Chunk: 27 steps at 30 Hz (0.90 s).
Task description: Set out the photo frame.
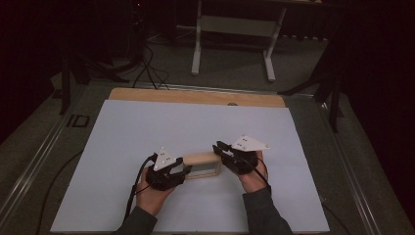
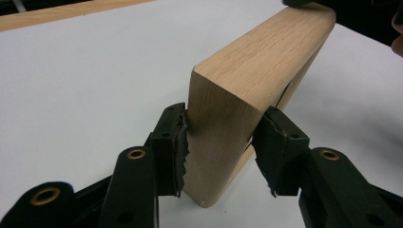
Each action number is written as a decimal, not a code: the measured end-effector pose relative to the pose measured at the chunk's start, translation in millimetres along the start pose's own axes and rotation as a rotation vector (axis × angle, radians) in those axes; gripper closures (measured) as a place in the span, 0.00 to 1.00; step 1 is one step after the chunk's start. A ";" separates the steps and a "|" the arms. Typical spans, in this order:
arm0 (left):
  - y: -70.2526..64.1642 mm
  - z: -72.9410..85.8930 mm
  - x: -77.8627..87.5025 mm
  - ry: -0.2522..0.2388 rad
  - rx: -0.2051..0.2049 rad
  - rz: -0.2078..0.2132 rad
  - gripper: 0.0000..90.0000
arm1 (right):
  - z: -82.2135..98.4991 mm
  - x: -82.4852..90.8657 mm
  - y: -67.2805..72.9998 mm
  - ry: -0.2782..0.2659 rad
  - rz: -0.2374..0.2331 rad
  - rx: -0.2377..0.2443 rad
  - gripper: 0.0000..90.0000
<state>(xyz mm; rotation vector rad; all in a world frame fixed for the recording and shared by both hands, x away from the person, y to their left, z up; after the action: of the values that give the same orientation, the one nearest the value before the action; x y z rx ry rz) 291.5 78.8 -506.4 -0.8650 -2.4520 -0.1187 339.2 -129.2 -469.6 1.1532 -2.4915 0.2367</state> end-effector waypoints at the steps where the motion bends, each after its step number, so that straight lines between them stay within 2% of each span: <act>1: 0.2 -0.1 0.0 -0.002 0.003 0.000 0.61 | -1.1 1.8 -0.2 -0.006 -0.009 0.000 0.75; 4: 0.1 0.4 -0.4 0.002 0.002 0.002 0.61 | -4.1 7.3 -1.6 -0.014 -0.043 0.002 0.65; 8: -0.1 1.2 -1.2 0.005 0.002 0.004 0.61 | -5.0 12.7 -2.5 -0.016 -0.059 0.008 0.59; 11: 0.1 1.6 -1.7 0.007 0.003 0.003 0.61 | -2.4 13.5 -1.2 0.001 -0.076 0.014 0.54; 21: -0.2 1.9 -2.6 0.011 0.005 0.001 0.61 | 7.9 11.4 -0.3 0.053 -0.123 -0.005 0.44; 27: 0.4 1.9 -2.6 0.011 0.004 0.004 0.62 | 15.6 5.6 1.3 0.086 -0.152 -0.002 0.42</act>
<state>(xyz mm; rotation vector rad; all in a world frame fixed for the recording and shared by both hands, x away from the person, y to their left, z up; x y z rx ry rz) 292.6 78.1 -509.3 -0.8650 -2.4393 -0.1163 330.7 -137.1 -481.4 1.2966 -2.3165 0.2363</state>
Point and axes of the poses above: each handheld gripper's, and its own axes: x roughly backward along the jaws, z roughly out of its underside, y roughly to its left, the point moved 4 cm from there along -x, roughly forward along the jaws, and after that the axes turned 2 degrees about -z, right-handed, at the moved point
